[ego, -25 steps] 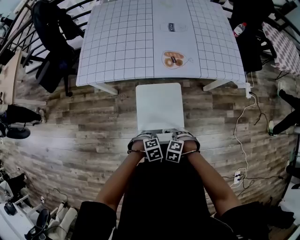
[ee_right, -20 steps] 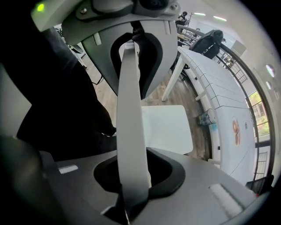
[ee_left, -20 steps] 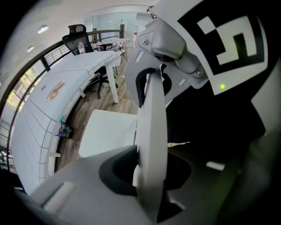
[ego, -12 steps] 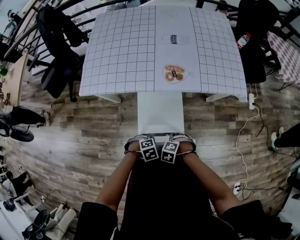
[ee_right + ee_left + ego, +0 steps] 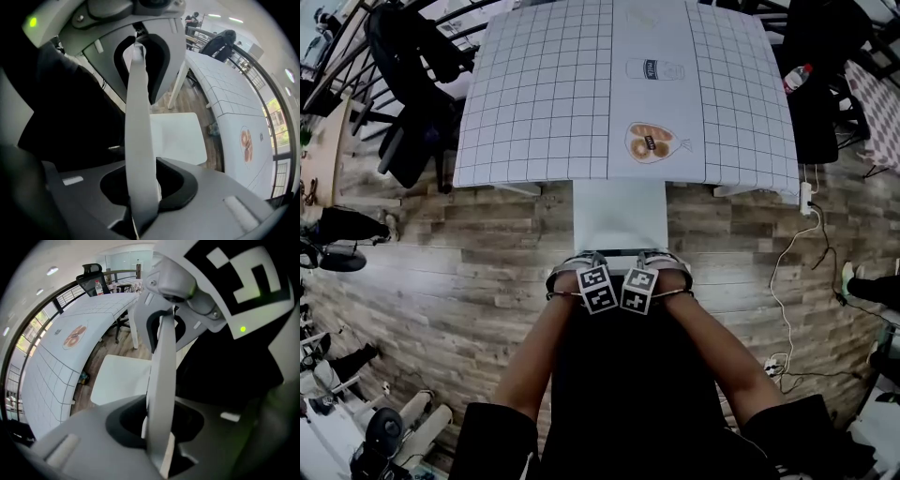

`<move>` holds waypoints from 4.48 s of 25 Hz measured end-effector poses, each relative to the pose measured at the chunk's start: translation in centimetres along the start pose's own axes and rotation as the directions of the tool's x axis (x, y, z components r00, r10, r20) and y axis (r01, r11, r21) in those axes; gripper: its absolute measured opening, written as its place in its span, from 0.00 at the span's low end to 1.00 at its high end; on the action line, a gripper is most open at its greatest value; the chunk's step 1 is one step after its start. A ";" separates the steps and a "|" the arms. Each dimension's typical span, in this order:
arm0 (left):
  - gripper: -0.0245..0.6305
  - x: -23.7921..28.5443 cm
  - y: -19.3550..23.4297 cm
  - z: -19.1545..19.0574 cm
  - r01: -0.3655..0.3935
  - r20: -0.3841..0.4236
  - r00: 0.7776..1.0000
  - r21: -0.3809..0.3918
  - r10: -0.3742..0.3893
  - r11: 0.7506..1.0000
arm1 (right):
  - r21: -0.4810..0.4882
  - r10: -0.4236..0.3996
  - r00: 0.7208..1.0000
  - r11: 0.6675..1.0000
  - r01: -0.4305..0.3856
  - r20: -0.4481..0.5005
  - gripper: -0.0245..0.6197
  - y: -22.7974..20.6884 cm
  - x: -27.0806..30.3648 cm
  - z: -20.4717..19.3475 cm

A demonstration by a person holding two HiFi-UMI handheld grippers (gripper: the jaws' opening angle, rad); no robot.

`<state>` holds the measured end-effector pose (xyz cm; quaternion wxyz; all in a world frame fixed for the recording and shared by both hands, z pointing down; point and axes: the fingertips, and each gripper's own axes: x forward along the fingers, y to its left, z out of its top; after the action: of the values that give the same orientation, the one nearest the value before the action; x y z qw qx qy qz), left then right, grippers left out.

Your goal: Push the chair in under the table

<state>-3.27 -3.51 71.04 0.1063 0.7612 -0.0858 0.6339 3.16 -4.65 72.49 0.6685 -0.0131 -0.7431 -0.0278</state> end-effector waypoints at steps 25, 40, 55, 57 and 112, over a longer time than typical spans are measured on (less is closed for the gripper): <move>0.19 -0.3 10.3 1.4 0.039 0.038 0.998 0.023 -0.040 0.999 | 0.031 0.026 1.000 0.999 -0.027 0.015 0.17 -10.1 0.3 0.8; 0.18 -1.1 17.6 2.3 0.068 0.057 0.996 0.085 -0.073 0.994 | 0.060 0.050 0.999 0.997 -0.051 0.017 0.17 -17.4 0.2 1.8; 0.19 -0.9 21.4 3.4 0.104 0.060 0.992 0.077 -0.109 0.992 | 0.059 0.051 0.999 0.997 -0.052 0.010 0.17 -21.4 0.4 1.5; 0.19 -0.9 21.8 3.5 0.106 0.059 0.992 0.067 -0.110 0.992 | 0.052 0.048 0.999 0.997 -0.049 0.013 0.17 -21.9 0.5 1.5; 0.33 -8.4 25.2 4.7 0.133 0.366 0.930 -0.273 -0.025 0.953 | 0.453 -0.138 0.970 0.891 0.034 0.198 0.35 -24.7 -6.0 1.2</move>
<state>-6.98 -29.09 63.33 0.2261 0.8425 -0.1657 0.4601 1.24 -29.12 65.82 0.5632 0.1705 -0.8003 0.1150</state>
